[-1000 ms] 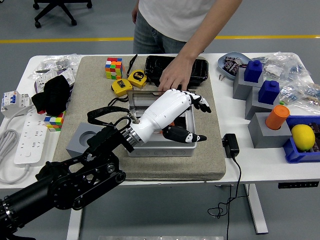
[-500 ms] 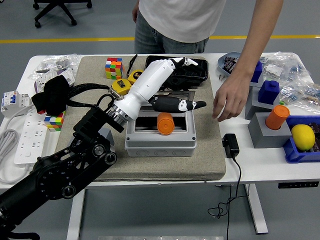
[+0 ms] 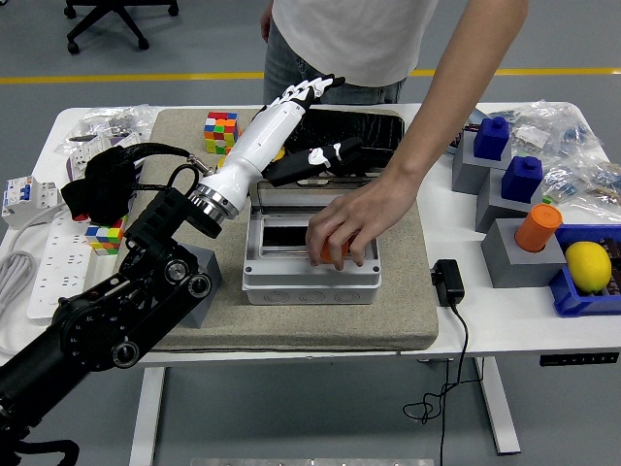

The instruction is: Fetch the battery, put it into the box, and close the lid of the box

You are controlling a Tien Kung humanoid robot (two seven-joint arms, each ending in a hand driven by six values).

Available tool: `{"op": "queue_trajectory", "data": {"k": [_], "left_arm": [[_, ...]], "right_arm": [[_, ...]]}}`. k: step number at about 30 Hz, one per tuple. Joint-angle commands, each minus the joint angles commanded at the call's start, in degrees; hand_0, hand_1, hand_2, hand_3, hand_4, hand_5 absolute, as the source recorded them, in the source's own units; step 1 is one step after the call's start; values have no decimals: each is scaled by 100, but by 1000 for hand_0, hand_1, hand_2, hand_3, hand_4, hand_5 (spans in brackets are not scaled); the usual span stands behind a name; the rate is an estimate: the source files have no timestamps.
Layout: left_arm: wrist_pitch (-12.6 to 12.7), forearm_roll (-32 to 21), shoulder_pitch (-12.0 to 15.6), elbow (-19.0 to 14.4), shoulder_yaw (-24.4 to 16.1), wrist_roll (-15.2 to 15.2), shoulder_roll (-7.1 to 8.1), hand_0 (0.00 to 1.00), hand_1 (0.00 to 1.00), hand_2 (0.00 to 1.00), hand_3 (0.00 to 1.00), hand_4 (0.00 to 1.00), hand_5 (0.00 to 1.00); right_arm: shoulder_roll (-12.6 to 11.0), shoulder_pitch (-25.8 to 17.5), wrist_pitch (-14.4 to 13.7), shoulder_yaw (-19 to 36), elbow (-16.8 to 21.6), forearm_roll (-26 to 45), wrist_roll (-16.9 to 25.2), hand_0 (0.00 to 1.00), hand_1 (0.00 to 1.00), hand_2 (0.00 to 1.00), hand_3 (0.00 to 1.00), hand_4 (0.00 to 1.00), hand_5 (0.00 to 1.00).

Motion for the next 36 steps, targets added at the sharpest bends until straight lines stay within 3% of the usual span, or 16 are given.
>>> {"op": "queue_trajectory", "data": {"k": [12, 14, 19, 20, 25, 26, 31, 32, 36], "left_arm": [[-38, 154, 16, 73, 39, 142, 12, 998, 998, 998, 993, 998, 998], [-62, 297, 11, 103, 17, 234, 21, 998, 998, 998, 944, 998, 998], [-147, 778, -38, 287, -18, 462, 50, 998, 998, 998, 944, 998, 998], [-169, 877, -53, 342, -33, 502, 51, 998, 998, 998, 893, 998, 998], [-247, 1318, -93, 566, -117, 654, 54, 998, 998, 998, 893, 998, 998], [-296, 1453, -98, 615, -142, 724, 59, 998, 998, 993, 795, 998, 998], [-411, 1893, -91, 757, -209, 905, 76, 998, 998, 993, 795, 998, 998], [-415, 1943, -88, 765, -212, 914, 76, 998, 998, 924, 624, 998, 998], [-469, 1956, -81, 763, -164, 926, 79, 998, 998, 924, 624, 998, 998]], "right_arm": [[-20, -1, 0, -21, 0, 4, -8, 776, 710, 710, 751, 998, 998], [-22, 2, 0, -25, 0, 7, -7, 776, 710, 710, 751, 998, 998], [-19, 10, 0, -26, 0, 9, 0, 776, 710, 710, 751, 998, 998], [-18, 12, 1, -21, 0, 3, -2, 777, 710, 710, 751, 998, 998], [-15, 13, -1, -5, 0, -16, -4, 777, 710, 710, 751, 998, 998], [-14, 11, -2, -2, 0, -17, -3, 777, 710, 711, 751, 998, 998], [-9, 1, -3, 9, 0, -26, -5, 777, 710, 711, 751, 998, 998], [-9, 0, -2, 8, 0, -28, -7, 776, 710, 711, 750, 998, 998], [-10, 11, -3, 3, 0, -21, -1, 776, 710, 711, 750, 998, 998]]}}
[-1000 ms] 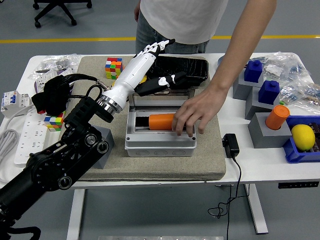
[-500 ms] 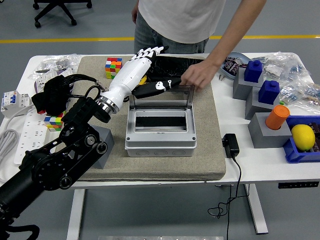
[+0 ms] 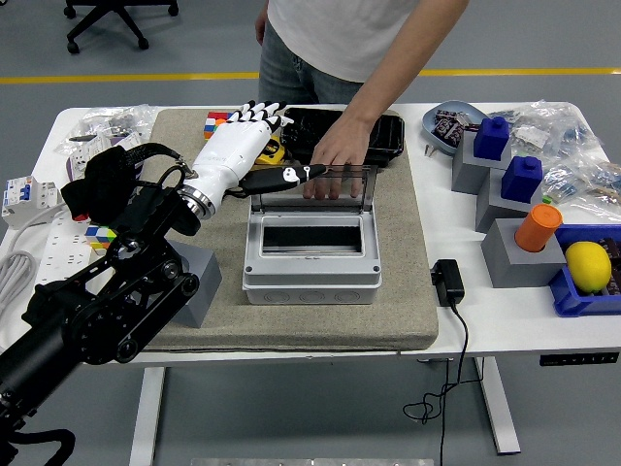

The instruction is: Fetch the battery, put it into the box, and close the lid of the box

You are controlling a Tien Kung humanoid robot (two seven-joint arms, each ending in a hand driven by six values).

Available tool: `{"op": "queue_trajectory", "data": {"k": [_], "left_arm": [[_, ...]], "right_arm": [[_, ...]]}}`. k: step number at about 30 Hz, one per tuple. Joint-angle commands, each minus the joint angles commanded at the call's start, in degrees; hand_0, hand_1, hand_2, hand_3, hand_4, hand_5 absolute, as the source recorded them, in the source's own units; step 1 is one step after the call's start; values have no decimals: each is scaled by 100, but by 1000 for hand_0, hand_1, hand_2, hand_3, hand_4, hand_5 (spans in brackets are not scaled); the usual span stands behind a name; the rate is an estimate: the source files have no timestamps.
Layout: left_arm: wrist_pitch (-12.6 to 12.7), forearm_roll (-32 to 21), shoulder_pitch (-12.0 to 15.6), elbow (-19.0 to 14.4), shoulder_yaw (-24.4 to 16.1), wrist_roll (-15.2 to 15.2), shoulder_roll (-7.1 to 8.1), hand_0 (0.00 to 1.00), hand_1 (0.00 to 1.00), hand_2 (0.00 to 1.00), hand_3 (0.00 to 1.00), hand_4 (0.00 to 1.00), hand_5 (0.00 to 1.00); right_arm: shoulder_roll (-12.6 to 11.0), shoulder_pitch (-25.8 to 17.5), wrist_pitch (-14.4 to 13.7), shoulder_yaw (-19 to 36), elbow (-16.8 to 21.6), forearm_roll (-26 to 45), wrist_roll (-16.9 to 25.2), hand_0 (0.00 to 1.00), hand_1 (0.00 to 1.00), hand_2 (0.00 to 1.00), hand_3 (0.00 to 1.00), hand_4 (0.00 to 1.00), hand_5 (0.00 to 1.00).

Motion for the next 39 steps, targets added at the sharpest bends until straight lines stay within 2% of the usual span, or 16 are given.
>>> {"op": "queue_trajectory", "data": {"k": [1, 2, 7, 8, 18, 26, 39], "left_arm": [[-8, -26, 4, -4, 19, -11, 1, 998, 998, 924, 624, 998, 998], [-10, -56, 9, -9, 36, -24, 2, 998, 998, 826, 407, 998, 998], [-60, -144, 32, -89, 126, -15, 5, 998, 998, 826, 407, 998, 998], [-78, -179, 41, -120, 161, -3, 15, 998, 956, 782, 211, 998, 998], [-152, -397, 104, -490, 705, 87, 143, 998, 949, 775, 207, 998, 998], [-177, -558, 92, -779, 1374, 124, 276, 998, 946, 772, 200, 998, 998], [-214, -587, 113, -818, 1591, 148, 284, 998, 946, 773, 199, 998, 998]], "right_arm": [[-1, 4, -1, 0, 0, -1, 1, 776, 710, 711, 750, 998, 998], [-2, 9, -1, 7, 0, -6, 1, 776, 711, 711, 750, 998, 998], [1, 10, -1, 16, 0, -16, 1, 776, 711, 711, 750, 998, 998], [3, 7, 0, 12, 0, -14, 2, 776, 710, 711, 750, 998, 998], [2, 5, -1, 5, 0, -12, 3, 776, 710, 710, 750, 998, 998], [-1, 10, -2, 0, 0, -3, 2, 777, 709, 710, 750, 998, 998], [-2, 3, -2, 5, 0, -20, 0, 776, 710, 710, 751, 998, 998]]}}
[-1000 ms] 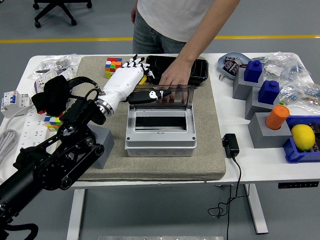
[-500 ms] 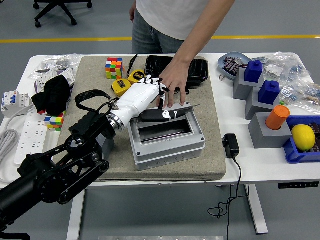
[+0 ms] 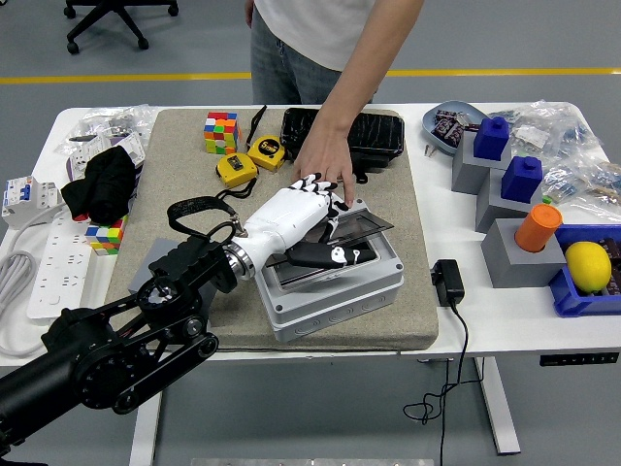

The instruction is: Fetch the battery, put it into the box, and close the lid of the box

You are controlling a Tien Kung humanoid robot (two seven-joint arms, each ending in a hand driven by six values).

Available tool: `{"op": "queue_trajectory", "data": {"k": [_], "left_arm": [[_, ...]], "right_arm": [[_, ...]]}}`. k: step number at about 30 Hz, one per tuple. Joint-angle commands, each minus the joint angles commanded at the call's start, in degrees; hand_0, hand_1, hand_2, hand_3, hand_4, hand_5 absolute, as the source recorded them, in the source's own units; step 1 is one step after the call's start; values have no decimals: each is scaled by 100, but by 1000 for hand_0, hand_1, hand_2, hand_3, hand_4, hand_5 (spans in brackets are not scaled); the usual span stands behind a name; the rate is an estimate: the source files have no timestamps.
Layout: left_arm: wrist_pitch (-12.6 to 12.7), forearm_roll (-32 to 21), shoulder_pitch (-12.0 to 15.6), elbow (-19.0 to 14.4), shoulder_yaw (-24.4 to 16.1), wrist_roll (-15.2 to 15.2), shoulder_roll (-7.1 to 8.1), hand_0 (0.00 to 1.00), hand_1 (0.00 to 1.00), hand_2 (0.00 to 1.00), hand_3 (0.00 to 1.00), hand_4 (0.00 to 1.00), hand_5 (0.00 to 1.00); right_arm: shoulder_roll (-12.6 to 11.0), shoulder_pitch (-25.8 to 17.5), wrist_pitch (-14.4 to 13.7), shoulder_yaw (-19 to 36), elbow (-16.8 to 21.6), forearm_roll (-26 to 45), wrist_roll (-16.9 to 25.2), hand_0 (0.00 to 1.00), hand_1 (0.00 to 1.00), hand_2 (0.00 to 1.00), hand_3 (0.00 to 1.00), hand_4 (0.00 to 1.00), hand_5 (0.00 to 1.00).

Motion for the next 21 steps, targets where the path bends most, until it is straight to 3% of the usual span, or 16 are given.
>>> {"op": "queue_trajectory", "data": {"k": [21], "left_arm": [[-21, 65, 25, -54, 111, 29, 6, 998, 947, 773, 199, 998, 998]], "right_arm": [[13, -23, 0, 47, 0, -42, -5, 776, 710, 710, 751, 998, 998]]}}
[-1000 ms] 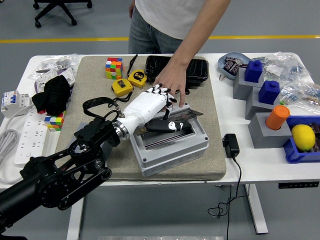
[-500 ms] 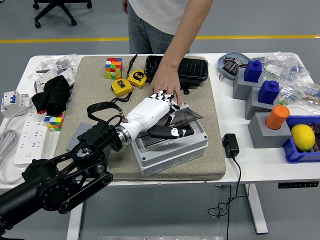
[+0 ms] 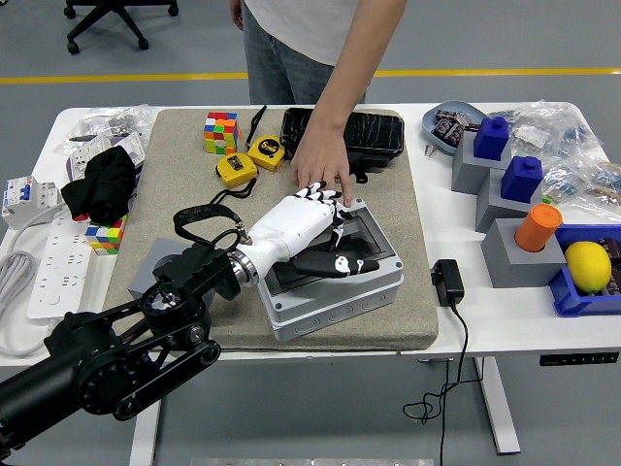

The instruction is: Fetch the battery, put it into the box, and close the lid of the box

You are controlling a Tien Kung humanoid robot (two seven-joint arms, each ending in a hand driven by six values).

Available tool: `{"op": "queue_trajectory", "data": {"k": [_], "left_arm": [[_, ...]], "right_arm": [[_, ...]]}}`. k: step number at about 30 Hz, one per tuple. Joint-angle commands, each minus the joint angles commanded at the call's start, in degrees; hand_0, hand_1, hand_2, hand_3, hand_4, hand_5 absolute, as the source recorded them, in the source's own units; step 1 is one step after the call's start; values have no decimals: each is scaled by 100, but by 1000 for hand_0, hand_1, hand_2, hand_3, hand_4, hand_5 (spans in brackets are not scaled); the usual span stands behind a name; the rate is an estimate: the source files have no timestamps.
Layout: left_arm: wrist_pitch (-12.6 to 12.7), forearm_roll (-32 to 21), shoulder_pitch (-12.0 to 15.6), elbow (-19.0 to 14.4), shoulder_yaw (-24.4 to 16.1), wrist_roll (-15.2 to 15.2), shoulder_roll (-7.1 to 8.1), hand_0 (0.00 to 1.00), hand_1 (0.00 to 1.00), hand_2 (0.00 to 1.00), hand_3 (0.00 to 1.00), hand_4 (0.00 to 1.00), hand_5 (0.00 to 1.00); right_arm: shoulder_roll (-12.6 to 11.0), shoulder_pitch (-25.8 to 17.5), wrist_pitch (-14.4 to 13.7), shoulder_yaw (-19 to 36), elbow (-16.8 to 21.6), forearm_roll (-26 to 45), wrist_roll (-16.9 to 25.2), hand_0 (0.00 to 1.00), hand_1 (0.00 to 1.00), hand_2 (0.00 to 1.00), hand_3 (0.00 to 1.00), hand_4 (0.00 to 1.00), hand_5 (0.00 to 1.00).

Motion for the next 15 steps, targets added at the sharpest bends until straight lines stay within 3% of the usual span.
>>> {"op": "queue_trajectory", "data": {"k": [6, 8, 13, 14, 15], "left_arm": [[106, 98, 19, -44, -263, -91, -26, 998, 947, 773, 199, 998, 998], [259, 170, 68, -107, -592, -214, -60, 998, 919, 761, 250, 998, 998], [688, 243, 210, -296, -1348, -550, -102, 998, 919, 761, 250, 998, 998], [739, 249, 250, -337, -1490, -601, -108, 998, 910, 776, 605, 998, 998], [774, 258, 282, -369, -1624, -635, -114, 998, 910, 776, 605, 998, 998]], "right_arm": [[6, 11, -1, 32, 0, -14, -2, 775, 710, 710, 750, 998, 998], [14, 14, -1, 45, 0, -20, 3, 776, 709, 710, 751, 998, 998], [31, -4, -1, 78, 0, -44, -5, 776, 709, 710, 751, 998, 998], [33, -8, 0, 83, 0, -45, -4, 775, 709, 710, 751, 998, 998], [35, -10, 0, 85, 0, -46, -3, 775, 709, 710, 751, 998, 998]]}}
